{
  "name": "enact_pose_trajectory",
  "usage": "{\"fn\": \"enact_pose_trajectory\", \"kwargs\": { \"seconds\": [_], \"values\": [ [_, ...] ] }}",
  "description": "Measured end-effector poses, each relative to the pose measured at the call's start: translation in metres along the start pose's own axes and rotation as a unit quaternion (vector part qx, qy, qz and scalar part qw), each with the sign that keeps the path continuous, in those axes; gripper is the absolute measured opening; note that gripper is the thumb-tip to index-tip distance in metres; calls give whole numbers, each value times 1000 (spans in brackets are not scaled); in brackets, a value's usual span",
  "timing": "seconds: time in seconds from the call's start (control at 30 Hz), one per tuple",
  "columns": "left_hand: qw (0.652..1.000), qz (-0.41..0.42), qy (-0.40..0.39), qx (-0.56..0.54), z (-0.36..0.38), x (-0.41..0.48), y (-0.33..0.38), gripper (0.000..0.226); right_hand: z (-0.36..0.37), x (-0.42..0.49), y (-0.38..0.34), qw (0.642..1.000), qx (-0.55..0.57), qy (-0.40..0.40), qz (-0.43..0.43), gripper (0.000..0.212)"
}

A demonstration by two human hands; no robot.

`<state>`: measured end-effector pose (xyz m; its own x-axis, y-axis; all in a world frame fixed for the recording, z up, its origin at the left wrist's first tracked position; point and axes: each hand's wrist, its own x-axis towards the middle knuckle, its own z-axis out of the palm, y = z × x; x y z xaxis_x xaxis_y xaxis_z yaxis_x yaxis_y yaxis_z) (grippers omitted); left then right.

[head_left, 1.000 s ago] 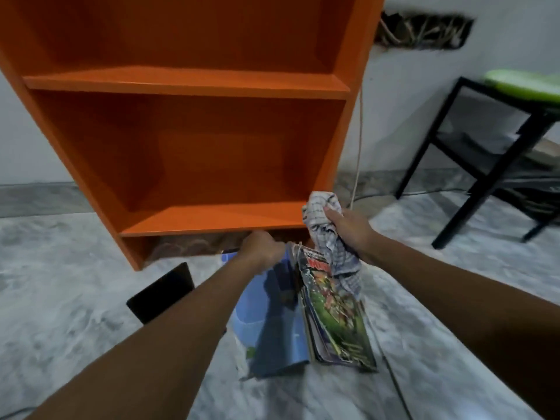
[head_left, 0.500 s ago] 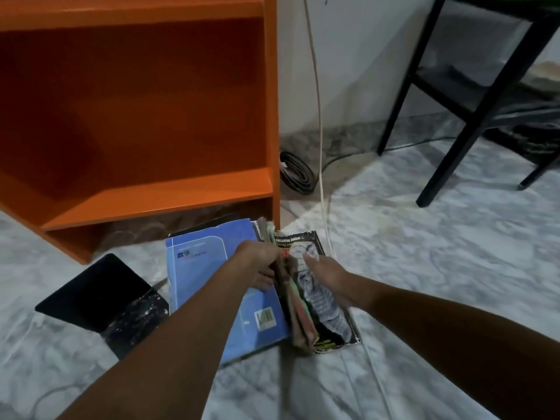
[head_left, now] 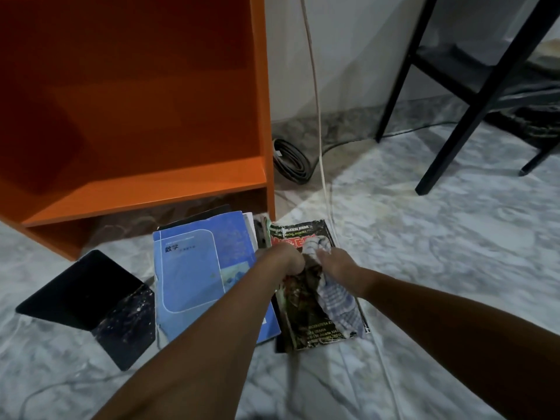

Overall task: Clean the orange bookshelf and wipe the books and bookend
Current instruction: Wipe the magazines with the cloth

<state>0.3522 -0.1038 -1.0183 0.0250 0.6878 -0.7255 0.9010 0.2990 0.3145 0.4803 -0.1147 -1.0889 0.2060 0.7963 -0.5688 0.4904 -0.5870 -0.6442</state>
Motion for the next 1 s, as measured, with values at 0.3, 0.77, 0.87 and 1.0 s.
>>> {"fn": "enact_pose_trajectory", "kwargs": {
  "seconds": [0.3,0.77,0.87,1.0],
  "values": [
    [997,-69,23,-14,34,34,13,78,2,11,20,999,-29,-17,-1,48],
    [937,-178,173,-246,46,58,25,67,-9,16,33,1000,4,-2,-3,58],
    [945,-172,188,-204,49,64,18,97,-11,16,35,1000,6,-3,-6,56],
    [935,-149,183,-266,58,64,11,114,-15,14,35,1000,23,15,2,54]
  ]
}}
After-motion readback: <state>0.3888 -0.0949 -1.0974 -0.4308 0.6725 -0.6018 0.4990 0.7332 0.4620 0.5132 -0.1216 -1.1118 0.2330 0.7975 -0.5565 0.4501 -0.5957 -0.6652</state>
